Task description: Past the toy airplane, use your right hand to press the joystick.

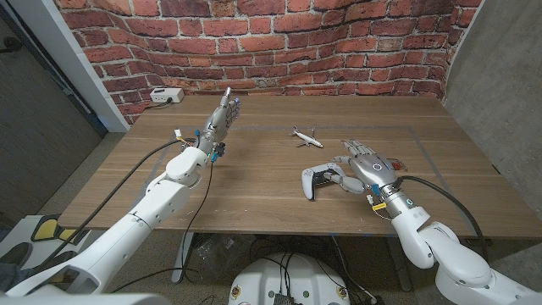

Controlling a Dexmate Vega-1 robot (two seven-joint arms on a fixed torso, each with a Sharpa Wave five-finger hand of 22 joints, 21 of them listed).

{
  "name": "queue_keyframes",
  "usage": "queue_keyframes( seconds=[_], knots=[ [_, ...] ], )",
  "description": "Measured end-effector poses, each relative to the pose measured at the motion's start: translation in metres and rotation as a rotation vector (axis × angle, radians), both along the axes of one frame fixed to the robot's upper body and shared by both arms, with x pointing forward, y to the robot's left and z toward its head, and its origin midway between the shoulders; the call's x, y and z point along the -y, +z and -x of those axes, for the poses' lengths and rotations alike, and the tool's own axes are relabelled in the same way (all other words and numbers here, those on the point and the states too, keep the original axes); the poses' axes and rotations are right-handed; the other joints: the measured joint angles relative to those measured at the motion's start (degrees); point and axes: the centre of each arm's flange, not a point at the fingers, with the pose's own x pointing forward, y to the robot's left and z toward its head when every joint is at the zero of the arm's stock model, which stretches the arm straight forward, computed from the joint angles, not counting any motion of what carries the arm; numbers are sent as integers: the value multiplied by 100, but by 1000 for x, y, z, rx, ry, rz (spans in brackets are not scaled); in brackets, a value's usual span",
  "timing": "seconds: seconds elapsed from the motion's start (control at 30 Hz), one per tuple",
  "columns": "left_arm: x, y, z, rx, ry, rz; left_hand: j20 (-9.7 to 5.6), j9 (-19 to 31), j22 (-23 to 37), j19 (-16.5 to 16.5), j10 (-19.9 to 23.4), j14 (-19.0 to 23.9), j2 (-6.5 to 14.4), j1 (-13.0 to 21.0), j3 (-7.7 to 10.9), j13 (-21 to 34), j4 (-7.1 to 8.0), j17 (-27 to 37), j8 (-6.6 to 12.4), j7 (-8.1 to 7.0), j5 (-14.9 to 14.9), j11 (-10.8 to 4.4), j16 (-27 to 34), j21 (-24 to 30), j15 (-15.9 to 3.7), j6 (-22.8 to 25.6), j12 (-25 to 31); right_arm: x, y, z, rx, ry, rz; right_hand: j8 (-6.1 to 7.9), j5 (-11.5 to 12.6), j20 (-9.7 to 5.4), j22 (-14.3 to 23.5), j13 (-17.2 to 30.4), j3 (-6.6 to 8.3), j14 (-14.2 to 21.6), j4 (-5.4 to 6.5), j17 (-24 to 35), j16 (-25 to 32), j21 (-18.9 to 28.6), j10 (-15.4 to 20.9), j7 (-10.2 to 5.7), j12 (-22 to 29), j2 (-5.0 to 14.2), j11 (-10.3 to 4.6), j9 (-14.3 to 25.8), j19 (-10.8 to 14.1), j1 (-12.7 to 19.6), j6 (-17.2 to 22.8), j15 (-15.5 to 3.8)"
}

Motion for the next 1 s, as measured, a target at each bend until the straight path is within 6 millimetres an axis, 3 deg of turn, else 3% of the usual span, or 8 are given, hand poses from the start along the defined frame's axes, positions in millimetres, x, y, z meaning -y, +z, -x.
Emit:
queue_keyframes(
  seconds=[0.17,0.37,1.0],
  knots=[
    [0,-1,0,-2,0,1,0,0,0,0,0,0,1,-1,0,0,0,0,0,0,-26,0,0,0,0,0,0,-1,-2,-3,-12,-7,8,0,0,-31,0,0,22,0,-22,0,0,0,0,0,0,30,0,0,-31,30,0,0],
    [0,-2,-1,-2,2,7,-1,0,0,0,68,37,54,-53,1,0,0,0,0,-16,-27,-23,0,0,9,111,0,-3,-4,-5,-24,-14,16,-73,0,-30,0,0,149,0,-117,-28,0,24,10,-45,41,84,10,0,-31,326,-147,0],
    [-2,0,0,10,20,12,29,0,0,31,80,53,86,-20,1,0,0,-1,0,-21,-26,-19,-22,-45,10,123,0,-6,-10,-12,-69,-40,22,-73,0,-30,-1,0,197,36,-164,-27,0,24,115,-20,85,53,-13,0,-30,505,-206,-36]
  ],
)
